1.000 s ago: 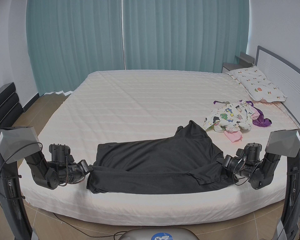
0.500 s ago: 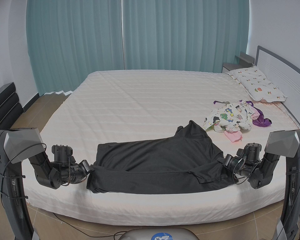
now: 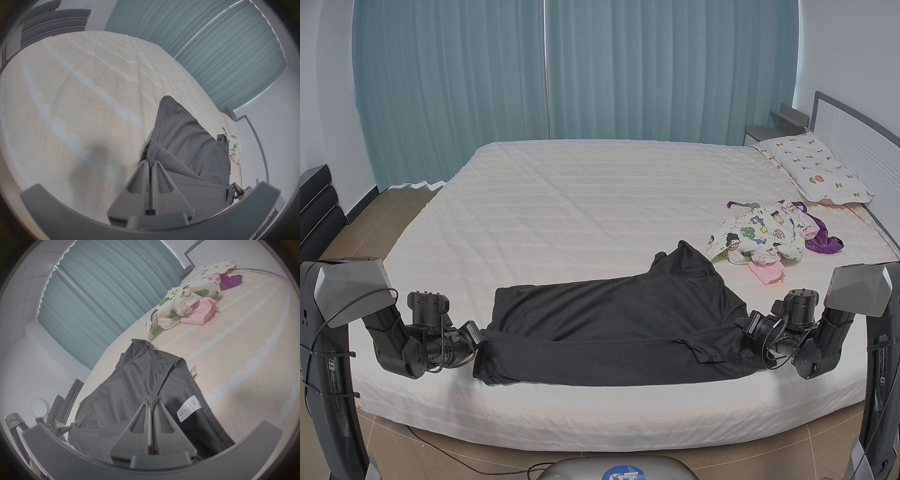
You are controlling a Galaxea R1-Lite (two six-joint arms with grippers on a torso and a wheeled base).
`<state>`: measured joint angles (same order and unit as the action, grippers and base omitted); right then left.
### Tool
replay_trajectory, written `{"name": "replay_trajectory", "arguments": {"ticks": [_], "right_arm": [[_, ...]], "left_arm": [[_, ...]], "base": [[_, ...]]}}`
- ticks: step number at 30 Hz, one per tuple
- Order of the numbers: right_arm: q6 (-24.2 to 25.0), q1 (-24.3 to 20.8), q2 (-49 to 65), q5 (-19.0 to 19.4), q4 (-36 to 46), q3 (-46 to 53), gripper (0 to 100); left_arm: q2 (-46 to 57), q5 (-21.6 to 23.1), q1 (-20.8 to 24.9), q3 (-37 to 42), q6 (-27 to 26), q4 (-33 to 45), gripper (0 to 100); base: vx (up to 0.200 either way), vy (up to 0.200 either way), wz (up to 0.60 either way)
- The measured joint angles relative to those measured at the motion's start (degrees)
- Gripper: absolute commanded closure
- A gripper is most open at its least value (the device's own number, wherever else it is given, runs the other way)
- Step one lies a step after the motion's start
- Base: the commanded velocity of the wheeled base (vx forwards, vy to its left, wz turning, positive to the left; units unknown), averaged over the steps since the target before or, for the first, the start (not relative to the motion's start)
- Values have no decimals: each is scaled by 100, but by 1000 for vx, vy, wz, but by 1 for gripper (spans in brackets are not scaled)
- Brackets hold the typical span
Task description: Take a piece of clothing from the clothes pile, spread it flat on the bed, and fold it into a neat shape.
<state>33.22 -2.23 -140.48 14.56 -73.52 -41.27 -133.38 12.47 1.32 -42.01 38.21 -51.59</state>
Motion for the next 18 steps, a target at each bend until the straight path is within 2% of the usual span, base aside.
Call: {"name": "replay_trajectory", "arguments": {"ticks": [3, 4, 5, 15, 18], "right_arm": [[0, -5, -15, -2, 1, -2, 100], [-2, -7, -20, 0, 4, -2, 100], [-5, -11, -22, 0, 4, -2, 0], [6, -27, 21, 5, -2, 65, 0], [154, 2, 137, 6, -2, 102, 0]], "left_arm": [[-4, 0, 22, 0, 0, 11, 100], [-4, -5, 33, 0, -6, 24, 0], [-4, -7, 46, 0, -11, 35, 0], [9, -18, 111, 72, -27, 6, 0], [49, -13, 99, 113, -24, 9, 0]], "base": [[0, 0, 0], [0, 0, 0], [0, 0, 0], [0, 0, 0], [0, 0, 0]]}}
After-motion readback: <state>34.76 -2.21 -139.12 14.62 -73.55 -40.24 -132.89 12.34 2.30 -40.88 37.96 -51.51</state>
